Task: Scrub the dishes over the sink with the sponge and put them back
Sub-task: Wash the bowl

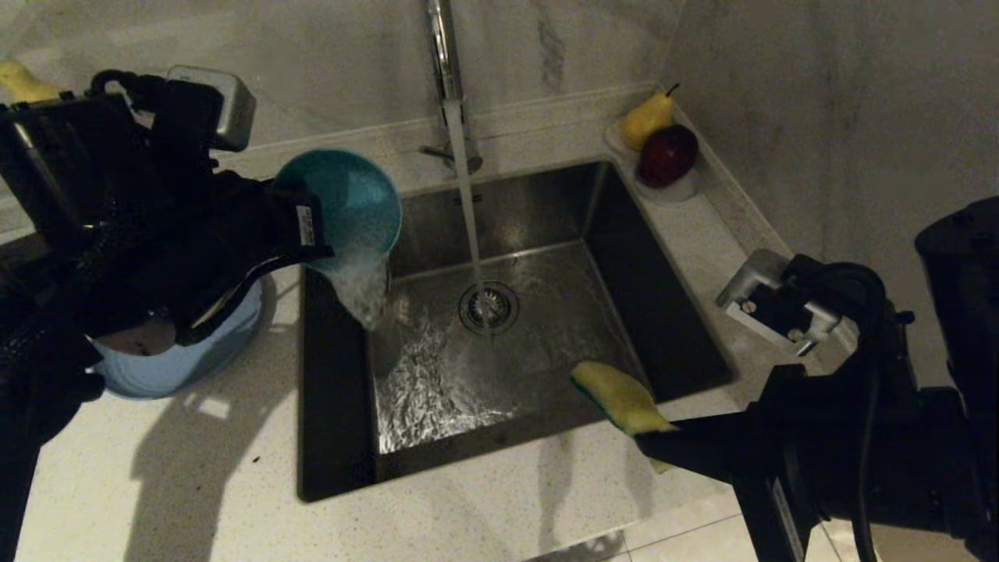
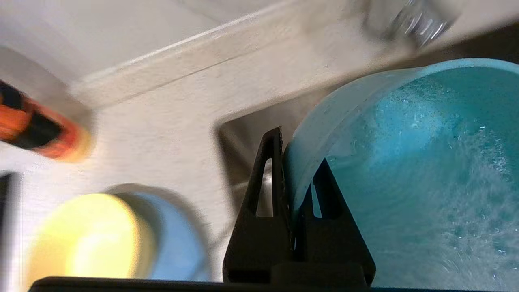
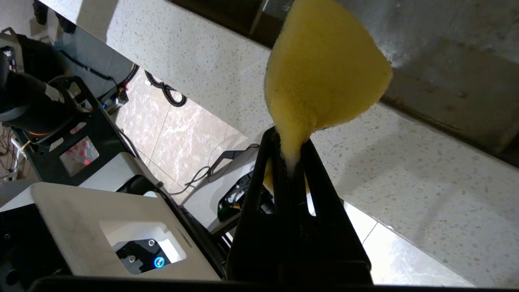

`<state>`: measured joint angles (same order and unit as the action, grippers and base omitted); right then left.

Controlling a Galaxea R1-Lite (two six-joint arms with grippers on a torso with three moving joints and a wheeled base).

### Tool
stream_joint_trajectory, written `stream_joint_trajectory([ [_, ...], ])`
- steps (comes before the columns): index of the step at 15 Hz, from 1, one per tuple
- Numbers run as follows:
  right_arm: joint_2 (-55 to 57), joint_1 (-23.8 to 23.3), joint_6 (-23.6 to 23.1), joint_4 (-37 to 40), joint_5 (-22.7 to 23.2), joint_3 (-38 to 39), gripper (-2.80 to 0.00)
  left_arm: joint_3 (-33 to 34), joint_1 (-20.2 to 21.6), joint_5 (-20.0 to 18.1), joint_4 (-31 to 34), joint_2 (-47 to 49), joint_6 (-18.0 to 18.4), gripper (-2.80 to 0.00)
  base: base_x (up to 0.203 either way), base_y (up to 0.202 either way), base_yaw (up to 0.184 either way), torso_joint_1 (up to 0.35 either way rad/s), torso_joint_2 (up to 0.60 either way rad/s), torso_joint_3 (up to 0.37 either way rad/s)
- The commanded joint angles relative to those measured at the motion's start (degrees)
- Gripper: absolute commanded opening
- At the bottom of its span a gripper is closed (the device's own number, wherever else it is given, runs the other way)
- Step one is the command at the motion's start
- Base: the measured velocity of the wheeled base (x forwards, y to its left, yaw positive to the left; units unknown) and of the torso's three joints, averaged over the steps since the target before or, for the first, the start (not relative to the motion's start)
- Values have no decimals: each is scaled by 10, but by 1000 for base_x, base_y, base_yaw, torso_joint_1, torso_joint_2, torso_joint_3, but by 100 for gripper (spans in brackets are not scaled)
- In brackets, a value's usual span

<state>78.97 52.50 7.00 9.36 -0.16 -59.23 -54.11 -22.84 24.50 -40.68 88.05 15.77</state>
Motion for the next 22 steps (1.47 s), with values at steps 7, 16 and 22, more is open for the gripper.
stream_joint_trajectory([
  [7,14,-23,1,-16,28,7,-280,33,14,48,-63,56,138,-280,0,0,0,0,0,0],
  [16,24,-27,1,-31,34,11,-280,62,23,73,-300,161,335,-280,0,0,0,0,0,0],
  [22,29,-28,1,-32,36,11,-280,55,24,73,-395,192,404,-280,0,0,0,0,0,0],
])
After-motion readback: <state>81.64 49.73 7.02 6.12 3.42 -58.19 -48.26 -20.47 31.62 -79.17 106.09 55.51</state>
